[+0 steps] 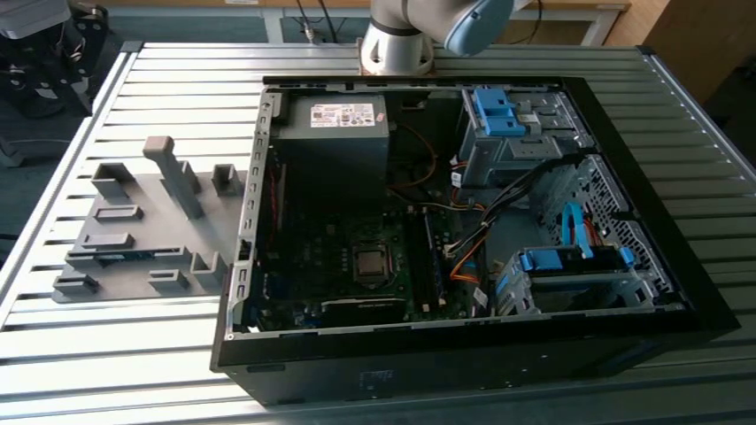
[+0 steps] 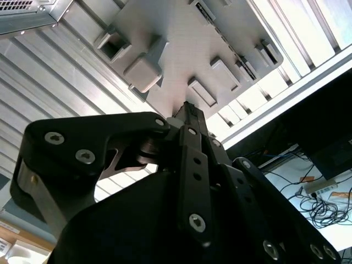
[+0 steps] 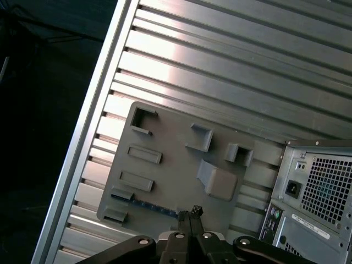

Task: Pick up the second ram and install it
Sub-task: 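Pick up the second ram and move it above second insertion slot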

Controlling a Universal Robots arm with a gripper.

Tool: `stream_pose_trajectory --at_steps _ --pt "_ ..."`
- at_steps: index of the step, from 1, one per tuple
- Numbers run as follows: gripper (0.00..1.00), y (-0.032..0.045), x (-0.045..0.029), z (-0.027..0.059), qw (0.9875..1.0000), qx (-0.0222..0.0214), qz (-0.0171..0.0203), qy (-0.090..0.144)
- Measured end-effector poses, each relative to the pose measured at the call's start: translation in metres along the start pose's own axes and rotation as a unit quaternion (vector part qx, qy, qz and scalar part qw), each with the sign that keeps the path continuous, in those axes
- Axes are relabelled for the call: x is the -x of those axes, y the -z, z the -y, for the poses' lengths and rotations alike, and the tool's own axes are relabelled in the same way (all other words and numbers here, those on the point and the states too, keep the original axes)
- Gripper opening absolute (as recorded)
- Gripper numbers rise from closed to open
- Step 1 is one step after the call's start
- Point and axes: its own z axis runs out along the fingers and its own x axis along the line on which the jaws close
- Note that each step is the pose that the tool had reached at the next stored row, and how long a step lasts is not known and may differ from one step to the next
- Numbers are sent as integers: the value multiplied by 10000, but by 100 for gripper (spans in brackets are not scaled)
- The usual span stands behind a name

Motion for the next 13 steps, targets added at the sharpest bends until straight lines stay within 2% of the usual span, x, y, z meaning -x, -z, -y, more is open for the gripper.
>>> stream_pose_trajectory --at_steps 1,6,8,9,13 --pt "11 0 0 0 10000 0 0 0" --pt "11 0 -1 0 10000 0 0 0" --pt "12 0 -1 0 10000 0 0 0" --pt "18 0 -1 0 10000 0 0 0" --pt "18 0 -1 0 10000 0 0 0"
